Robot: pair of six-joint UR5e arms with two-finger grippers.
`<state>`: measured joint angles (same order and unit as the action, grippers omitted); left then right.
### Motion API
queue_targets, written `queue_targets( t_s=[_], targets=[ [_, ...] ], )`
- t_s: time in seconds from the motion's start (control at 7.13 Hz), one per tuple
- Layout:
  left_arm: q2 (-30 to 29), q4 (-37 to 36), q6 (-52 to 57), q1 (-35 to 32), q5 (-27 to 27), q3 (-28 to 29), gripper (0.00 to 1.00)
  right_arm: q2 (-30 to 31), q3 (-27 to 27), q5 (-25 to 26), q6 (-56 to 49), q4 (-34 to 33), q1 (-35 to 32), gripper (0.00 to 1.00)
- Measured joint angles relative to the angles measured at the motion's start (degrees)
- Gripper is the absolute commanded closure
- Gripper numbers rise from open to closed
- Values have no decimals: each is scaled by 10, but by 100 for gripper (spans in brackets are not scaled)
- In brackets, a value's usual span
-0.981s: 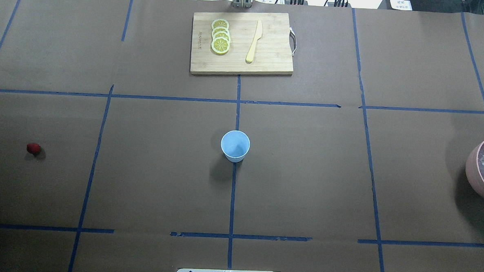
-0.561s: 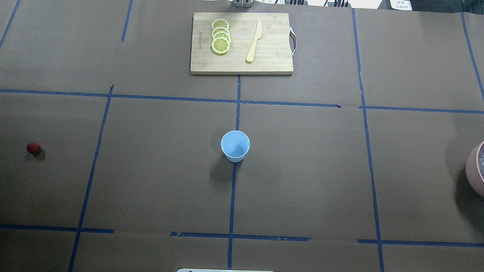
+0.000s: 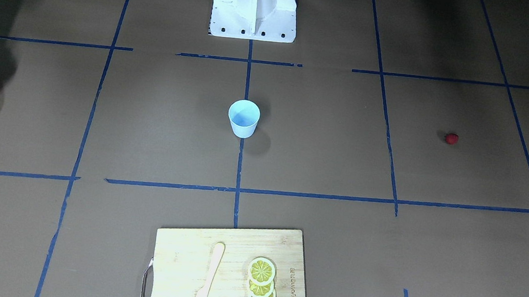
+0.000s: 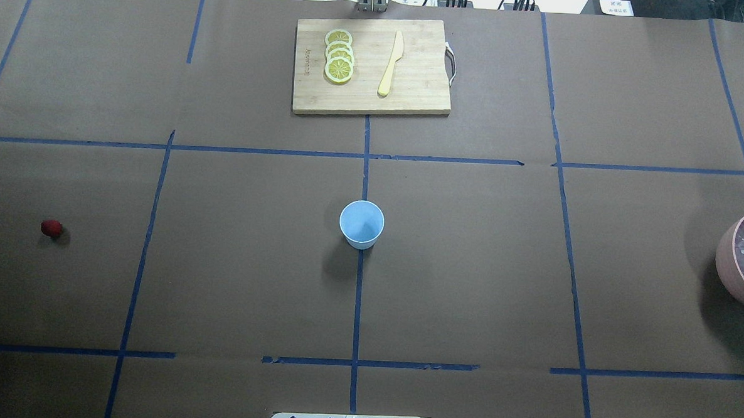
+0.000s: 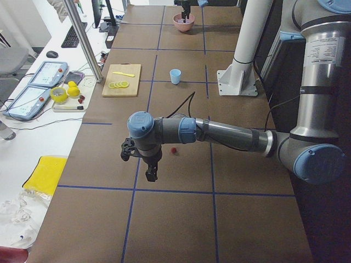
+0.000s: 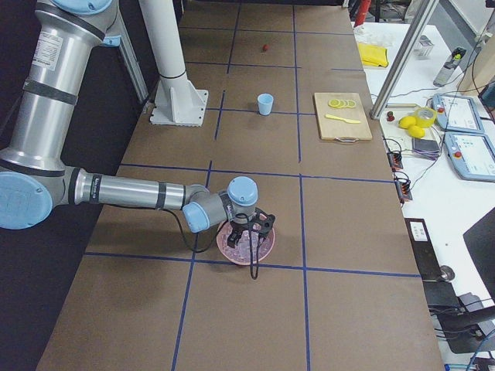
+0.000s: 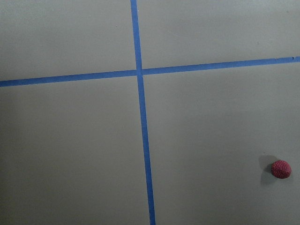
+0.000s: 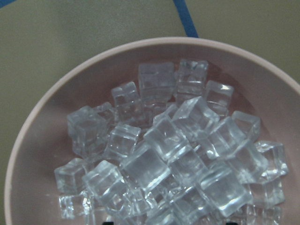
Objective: Put ice and strawberries in cup
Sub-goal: 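Close the right gripper on one clear ice cube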
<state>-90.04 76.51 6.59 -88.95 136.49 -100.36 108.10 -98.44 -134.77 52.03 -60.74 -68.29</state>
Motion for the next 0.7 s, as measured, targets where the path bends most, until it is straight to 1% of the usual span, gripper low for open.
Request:
queue_targets(
  t_s=[0.14,0.42,0.56,0.7],
  targets=[
    [0,0,0,0,0,0,0,2,-2,0,0,1,0,45],
    [0,0,0,0,1,1,0,9,-12,-1,0,0,0,56],
    [0,0,0,0,1,3,0,13,-19,-1,0,0,0,58],
    [0,0,0,0,1,4,0,15,-23,-1,0,0,-1,56]
  ],
)
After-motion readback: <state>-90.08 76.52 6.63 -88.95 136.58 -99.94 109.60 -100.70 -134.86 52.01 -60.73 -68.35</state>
